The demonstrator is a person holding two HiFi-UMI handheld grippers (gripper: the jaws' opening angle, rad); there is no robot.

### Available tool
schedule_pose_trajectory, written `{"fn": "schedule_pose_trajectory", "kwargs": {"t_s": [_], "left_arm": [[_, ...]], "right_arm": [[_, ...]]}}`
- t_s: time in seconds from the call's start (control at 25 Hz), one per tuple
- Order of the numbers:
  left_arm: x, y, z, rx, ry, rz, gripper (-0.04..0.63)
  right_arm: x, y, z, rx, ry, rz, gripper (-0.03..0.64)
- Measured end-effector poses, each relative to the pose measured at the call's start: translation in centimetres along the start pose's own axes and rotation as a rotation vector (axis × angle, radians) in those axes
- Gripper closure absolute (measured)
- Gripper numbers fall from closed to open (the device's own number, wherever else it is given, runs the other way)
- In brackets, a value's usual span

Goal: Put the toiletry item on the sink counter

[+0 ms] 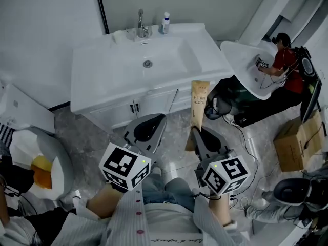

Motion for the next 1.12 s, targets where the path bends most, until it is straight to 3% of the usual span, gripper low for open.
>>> {"fn": "schedule_pose_trajectory", "kwargs": {"t_s": [0.52, 1.12], "left_arm": [[3.5, 0.1, 3.5, -0.043, -0.009, -0.035, 0.58], [7.9, 1.0, 17.7, -0.045, 0.134, -0.053, 0.579]], "right_arm": [[-2.9, 1.2, 4.2, 0.014, -0.008, -0.02, 0.583], [-15.9, 5.8, 15.0, 0.072, 0.119, -0.057, 0.583]]}}
Point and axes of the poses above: the fingertips, and each gripper's own axes: z forward along the fingers, x to its left, y out of its top, the point moved 8 cm from there along -z, backward along the fingers
